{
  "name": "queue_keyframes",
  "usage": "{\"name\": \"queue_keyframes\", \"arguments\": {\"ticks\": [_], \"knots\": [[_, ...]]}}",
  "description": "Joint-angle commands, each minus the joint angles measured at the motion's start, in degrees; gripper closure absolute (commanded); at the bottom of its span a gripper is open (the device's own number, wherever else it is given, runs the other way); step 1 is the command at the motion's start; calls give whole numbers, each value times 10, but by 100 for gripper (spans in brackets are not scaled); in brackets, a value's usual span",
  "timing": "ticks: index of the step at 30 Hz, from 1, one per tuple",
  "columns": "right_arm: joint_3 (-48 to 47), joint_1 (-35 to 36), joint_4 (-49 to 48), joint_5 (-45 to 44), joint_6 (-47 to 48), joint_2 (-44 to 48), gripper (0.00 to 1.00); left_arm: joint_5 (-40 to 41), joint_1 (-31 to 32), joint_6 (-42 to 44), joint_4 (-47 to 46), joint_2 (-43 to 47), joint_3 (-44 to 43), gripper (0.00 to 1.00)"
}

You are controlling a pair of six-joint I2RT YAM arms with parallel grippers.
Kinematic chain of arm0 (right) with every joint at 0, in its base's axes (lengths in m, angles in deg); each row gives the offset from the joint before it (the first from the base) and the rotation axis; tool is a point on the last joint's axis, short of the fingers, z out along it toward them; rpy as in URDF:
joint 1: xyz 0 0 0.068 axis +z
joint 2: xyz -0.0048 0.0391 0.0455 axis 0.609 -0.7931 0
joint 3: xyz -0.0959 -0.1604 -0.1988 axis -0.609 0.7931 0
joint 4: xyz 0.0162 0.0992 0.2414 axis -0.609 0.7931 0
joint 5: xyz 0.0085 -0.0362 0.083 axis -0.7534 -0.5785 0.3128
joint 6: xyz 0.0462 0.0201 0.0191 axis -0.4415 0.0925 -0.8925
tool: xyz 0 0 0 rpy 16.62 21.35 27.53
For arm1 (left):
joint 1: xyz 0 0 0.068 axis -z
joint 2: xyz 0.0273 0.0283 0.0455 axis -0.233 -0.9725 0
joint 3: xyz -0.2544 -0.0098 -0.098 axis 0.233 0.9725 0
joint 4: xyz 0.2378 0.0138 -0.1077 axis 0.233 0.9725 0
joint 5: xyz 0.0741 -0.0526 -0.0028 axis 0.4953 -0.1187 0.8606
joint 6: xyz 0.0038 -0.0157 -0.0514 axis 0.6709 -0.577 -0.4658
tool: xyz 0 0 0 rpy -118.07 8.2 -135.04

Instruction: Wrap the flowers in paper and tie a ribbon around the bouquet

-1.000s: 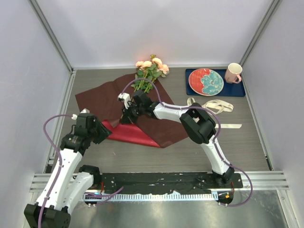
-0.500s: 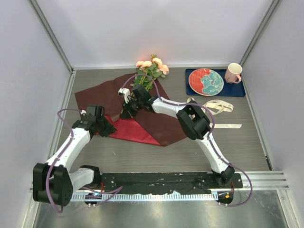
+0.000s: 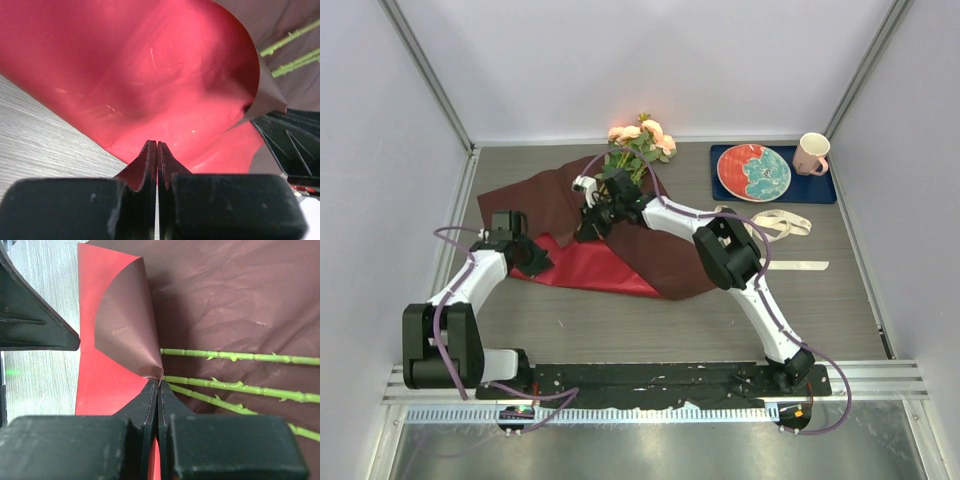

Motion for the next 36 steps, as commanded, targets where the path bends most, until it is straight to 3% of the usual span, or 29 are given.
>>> {"name": "queue_keyframes", "arguments": {"ticks": [1, 16, 18, 20, 22, 23, 28, 32, 33, 36], "knots": [[-47, 0, 3, 28, 8, -17, 93, -4, -24, -5, -43, -29, -23, 98], [-83, 1, 21, -20, -2, -34, 89, 56, -29, -29, -61, -96, -21, 100], [-95, 2, 38, -57, -13, -30, 75, 56, -30, -29, -57, -123, -27, 100], [-125, 2, 98, -150, -47, -14, 59, 67, -33, -31, -50, -144, -32, 100], [-130, 2, 159, -229, -91, 18, 50, 64, -37, -29, -42, -165, -36, 100], [-91, 2, 163, -286, -107, 73, 46, 65, -39, -28, -40, -168, -36, 100], [91, 43, 116, -338, -151, 240, 32, 67, -43, -28, -42, -163, -25, 100], [198, 111, 13, -272, -202, 261, 34, 71, -44, -28, -41, -155, -18, 100], [198, 118, -2, -227, -223, 250, 36, 71, -44, -31, -42, -155, -16, 100], [213, 129, -69, -199, -248, 218, 51, 72, -45, -29, -43, -157, -13, 100]]}}
